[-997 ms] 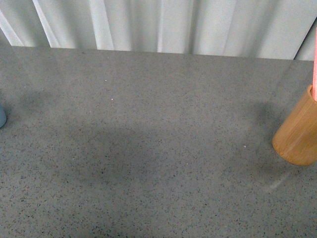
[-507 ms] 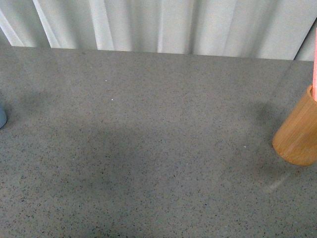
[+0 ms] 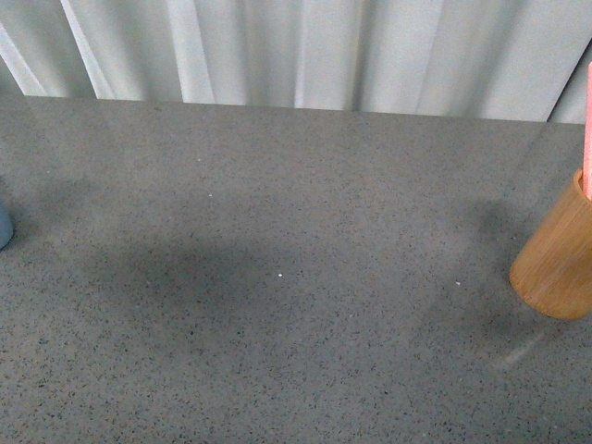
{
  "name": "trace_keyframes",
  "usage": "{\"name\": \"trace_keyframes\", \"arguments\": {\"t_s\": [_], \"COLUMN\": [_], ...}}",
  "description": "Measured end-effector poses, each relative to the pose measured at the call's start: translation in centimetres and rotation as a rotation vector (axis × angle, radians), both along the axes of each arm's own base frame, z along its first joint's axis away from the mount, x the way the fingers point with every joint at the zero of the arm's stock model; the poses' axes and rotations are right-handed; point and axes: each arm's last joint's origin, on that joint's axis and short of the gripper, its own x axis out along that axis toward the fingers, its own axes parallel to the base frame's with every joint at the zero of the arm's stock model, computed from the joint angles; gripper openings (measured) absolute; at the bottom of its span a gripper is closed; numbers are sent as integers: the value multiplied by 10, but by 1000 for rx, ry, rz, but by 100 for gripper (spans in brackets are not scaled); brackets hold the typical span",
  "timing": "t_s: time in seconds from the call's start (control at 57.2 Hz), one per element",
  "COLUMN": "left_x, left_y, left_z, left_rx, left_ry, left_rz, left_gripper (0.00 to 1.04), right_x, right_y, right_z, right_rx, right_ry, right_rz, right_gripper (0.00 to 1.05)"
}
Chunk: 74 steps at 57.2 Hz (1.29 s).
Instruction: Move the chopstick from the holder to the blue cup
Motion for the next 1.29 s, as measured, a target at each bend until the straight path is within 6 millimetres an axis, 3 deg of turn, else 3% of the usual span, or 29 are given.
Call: {"name": "trace_keyframes", "arguments": {"t_s": [0.245,0.507,0.892,1.294], "left_x": [62,106,142,153], "left_y": [19,41,56,56], "left_z": [17,11,-12,-33], "left_rx": [39,131,170,176], "left_ry": [81,171,275,333], "left_rz": [-87,-80,-39,-23], "left_gripper": [98,98,98,98], "right_x": [0,0,0,0], "right_y": [0,0,0,0], "right_z": [0,0,0,0], "right_rx": [0,0,0,0], "right_ry": [0,0,0,0], "right_rz": [0,0,0,0], "right_gripper": [95,95,95,95]}}
